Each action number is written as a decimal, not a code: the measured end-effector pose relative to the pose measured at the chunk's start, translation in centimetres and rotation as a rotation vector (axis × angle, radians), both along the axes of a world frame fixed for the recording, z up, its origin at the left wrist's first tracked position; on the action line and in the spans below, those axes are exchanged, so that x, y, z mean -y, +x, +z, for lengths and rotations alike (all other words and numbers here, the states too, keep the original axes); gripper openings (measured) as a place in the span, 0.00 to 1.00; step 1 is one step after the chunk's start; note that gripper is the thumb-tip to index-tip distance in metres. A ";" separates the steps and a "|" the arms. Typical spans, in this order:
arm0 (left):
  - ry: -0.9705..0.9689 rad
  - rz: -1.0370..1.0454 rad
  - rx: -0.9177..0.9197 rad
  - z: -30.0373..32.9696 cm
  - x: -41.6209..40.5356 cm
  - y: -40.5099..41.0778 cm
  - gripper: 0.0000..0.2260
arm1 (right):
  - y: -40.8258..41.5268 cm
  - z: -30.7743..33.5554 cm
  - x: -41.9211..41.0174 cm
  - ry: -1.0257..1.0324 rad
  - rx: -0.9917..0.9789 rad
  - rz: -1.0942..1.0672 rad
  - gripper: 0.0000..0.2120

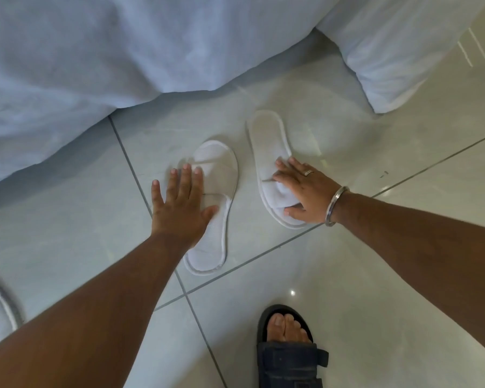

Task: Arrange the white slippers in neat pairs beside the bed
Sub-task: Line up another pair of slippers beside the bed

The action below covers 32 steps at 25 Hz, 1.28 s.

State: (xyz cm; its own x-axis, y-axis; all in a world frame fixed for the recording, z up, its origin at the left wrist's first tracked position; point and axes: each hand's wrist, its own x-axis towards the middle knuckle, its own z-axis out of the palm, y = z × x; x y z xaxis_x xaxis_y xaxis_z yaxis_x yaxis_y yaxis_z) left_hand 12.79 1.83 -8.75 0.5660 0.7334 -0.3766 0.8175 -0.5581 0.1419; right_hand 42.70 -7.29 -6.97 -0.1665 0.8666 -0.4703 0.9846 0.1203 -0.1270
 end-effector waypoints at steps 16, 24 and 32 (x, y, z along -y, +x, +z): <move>-0.153 -0.028 0.259 3.3 -6.2 -0.5 0.42 | -12.3 2.6 -8.9 -0.043 -0.520 -0.562 0.31; 0.044 0.353 0.016 4.0 -0.4 -4.3 0.44 | -12.5 2.2 -13.6 0.052 -0.253 -0.403 0.23; -0.128 0.434 -0.219 3.3 3.6 -2.2 0.52 | -13.9 1.8 -16.9 -0.036 -0.110 -0.445 0.21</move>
